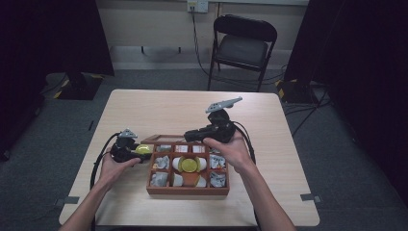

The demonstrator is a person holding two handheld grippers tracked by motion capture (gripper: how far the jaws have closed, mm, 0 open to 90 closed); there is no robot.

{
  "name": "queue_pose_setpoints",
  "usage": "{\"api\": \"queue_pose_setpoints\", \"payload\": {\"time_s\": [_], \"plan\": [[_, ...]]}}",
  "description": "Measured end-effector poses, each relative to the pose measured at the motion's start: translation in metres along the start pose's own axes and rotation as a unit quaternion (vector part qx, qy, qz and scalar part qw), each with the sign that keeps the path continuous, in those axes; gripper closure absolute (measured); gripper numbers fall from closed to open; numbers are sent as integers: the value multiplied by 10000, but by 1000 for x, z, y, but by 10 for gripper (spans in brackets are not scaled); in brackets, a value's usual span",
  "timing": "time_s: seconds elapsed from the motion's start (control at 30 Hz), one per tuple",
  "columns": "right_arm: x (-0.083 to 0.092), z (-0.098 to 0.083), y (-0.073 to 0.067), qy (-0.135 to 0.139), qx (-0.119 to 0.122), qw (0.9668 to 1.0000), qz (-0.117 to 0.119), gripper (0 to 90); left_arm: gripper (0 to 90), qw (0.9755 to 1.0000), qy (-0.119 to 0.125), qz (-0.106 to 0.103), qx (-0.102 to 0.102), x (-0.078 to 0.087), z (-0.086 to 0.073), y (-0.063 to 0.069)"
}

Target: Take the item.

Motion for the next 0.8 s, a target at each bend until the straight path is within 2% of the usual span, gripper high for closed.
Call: {"api": "queue_pose_setpoints", "payload": {"time_s": [0.1, 0.2, 0.27, 0.37, 0.43, 0.53, 0.63, 0.73, 0.77, 0.8], "plan": [[0, 0, 0, 1, -4, 10000, -1, 824, 222, 10000, 21, -14, -21, 5, 1, 4], [0, 0, 0, 1, 0, 10000, -8, 824, 215, 9999, 72, 38, -122, 13, 3, 9], [0, 0, 0, 0, 2, 10000, -12, 824, 213, 9998, 144, 37, -112, 19, 5, 12], [0, 0, 0, -1, -1, 10000, -27, 824, 203, 9994, 82, 54, -324, 30, 3, 17], [0, 0, 0, -2, -2, 10000, -28, 824, 203, 9993, 112, 43, -348, 33, 1, 18], [0, 0, -1, -3, -5, 10000, -32, 824, 200, 9992, 145, 36, -362, 40, -4, 20], [0, 0, -1, -7, 1, 10000, -46, 824, 194, 9985, 131, 208, -480, 45, -12, 21], [0, 0, -1, -6, -2, 10000, -47, 824, 190, 9993, 109, 71, -364, 45, -21, 18], [0, 0, -1, -22, 6, 10000, -58, 824, 192, 9990, -55, 288, -351, 43, -29, 16], [0, 0, -1, -22, 6, 10000, -58, 824, 191, 9990, -55, 288, -351, 43, -29, 16]]}}
Point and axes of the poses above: each handheld gripper's, and its own axes: x roughly backward along the jaws, z roughly out of its top, y roughly to its right, the point moved 3 cm from there along -x, roughly forward along the jaws, and after that the axes turned 1 degree about y, right-handed, at the moved point
